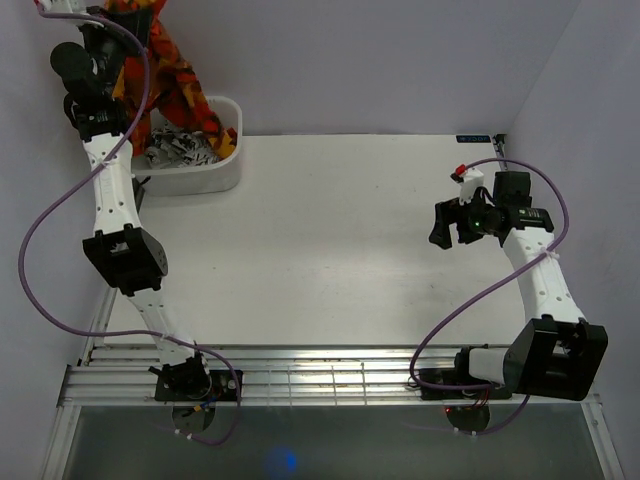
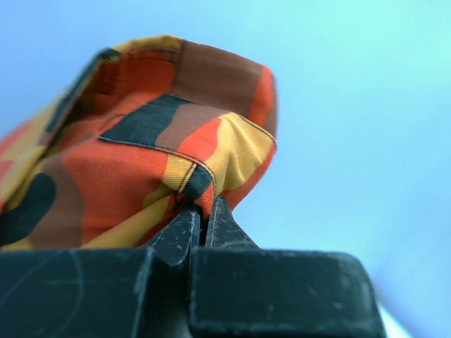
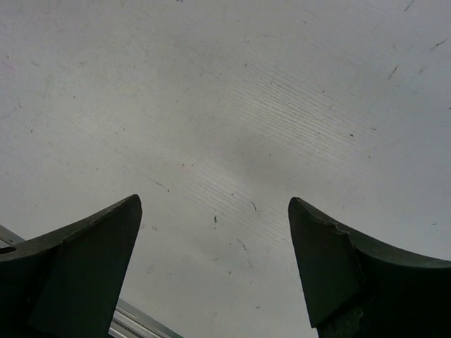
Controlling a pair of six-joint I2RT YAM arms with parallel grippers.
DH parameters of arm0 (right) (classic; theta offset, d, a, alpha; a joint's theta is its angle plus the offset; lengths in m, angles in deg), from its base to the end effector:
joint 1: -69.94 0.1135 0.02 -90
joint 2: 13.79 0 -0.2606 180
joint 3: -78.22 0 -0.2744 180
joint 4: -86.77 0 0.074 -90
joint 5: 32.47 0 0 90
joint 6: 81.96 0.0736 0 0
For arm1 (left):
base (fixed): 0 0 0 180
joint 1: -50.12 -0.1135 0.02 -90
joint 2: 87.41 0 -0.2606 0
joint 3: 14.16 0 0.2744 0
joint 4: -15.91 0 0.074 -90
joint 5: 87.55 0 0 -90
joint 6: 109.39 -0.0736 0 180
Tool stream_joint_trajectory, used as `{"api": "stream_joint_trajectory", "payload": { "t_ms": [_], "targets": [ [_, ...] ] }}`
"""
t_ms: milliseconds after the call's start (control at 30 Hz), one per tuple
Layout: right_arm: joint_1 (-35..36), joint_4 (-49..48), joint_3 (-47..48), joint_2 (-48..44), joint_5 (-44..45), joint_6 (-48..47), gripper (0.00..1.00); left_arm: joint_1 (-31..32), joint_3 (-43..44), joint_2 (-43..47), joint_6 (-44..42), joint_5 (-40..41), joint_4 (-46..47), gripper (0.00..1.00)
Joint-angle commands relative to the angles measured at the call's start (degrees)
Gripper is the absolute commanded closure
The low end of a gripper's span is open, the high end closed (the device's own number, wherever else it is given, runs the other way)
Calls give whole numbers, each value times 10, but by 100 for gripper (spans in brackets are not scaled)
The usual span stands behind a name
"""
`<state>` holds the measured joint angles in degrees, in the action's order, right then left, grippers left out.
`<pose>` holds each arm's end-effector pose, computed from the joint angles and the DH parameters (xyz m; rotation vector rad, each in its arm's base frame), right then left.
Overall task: Fold and stack the trousers
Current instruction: Move the trousers to the center of the board
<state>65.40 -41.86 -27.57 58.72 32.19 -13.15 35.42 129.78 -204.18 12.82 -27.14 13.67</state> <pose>0.3084 0.0071 0.2631 -0.5312 2.2928 0.3223 0.4993 0.0934 0.5296 -0.0204 1.2138 -0.5604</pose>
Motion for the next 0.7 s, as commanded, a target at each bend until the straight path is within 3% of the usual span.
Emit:
{"api": "stream_joint_trajectory", "payload": {
  "t_ms": [0,167,400,533,667],
  "targets": [
    [-4,-26,28,-29,1,4,10,28,69,77,123,-31,173,100],
    [-4,-67,20,-62,-30,11,10,95,48,128,154,-46,246,100],
    [-4,-94,37,-79,-74,14,10,221,43,167,149,-73,278,100],
    [-4,-112,33,-86,-86,26,10,316,-52,203,141,-116,278,100],
    [-4,-117,27,-90,-75,35,10,366,-271,254,99,-131,285,100]
  ]
}}
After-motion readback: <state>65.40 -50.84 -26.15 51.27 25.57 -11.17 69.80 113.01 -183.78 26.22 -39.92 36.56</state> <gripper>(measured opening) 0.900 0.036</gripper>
